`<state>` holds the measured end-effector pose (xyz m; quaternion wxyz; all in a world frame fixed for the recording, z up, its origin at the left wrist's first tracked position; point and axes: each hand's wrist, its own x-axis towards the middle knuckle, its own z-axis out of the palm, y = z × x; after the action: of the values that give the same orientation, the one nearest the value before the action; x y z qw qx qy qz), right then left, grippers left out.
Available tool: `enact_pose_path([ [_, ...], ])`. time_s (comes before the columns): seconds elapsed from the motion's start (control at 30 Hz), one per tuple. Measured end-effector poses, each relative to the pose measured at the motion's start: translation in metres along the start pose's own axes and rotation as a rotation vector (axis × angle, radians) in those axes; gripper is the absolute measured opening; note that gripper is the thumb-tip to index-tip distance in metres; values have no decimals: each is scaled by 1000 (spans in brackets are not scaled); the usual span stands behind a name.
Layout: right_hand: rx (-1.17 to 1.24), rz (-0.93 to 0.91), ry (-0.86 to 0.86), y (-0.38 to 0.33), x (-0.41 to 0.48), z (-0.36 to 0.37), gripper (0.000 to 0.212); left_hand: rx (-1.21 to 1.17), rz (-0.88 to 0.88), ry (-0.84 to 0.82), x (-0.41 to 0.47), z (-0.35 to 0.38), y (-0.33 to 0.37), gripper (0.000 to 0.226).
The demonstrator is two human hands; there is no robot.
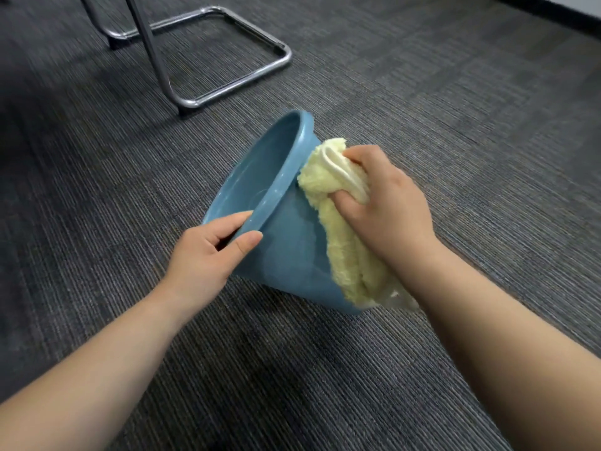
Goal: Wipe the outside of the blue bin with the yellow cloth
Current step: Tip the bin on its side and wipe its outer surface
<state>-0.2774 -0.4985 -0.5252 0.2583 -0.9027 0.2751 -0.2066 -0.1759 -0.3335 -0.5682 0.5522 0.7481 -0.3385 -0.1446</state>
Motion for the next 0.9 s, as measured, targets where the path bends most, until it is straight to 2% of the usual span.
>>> enact_pose_path([
  [0.1,-47,-134,12,-14,-9,3,34,-1,7,-28,-3,-1,-2,43],
  [0.2,-41,-303,-84,-26,-23,6,31,-29,-5,-18,-3,-7,-5,41],
  [0.27,-46,-294,-89,-24,-19,7,31,-47,-17,-23,-2,-8,-4,41],
  [0.37,-84,-93,-9,-4,-4,3,35,-73,-16,-59,-2,-4,-1,42],
  [0.43,-104,-25,36,7,-4,1,33,-76,-6,-66,-4,-1,1,46],
  [0.53,-83,-115,27,5,-17,7,31,-87,-3,-62,-4,-1,0,42],
  [0.67,-70,-310,-111,-8,-42,13,30,-122,-32,-37,0,-4,-3,44],
  [0.73,-92,-263,-103,2,-39,12,31,-133,-39,-38,1,-5,-4,47],
  [0.83,-141,-11,-30,31,-18,6,31,-109,-25,-61,-1,-4,-5,48],
  [0.9,-156,43,22,40,-16,4,30,-99,-15,-62,-3,-2,-5,49],
])
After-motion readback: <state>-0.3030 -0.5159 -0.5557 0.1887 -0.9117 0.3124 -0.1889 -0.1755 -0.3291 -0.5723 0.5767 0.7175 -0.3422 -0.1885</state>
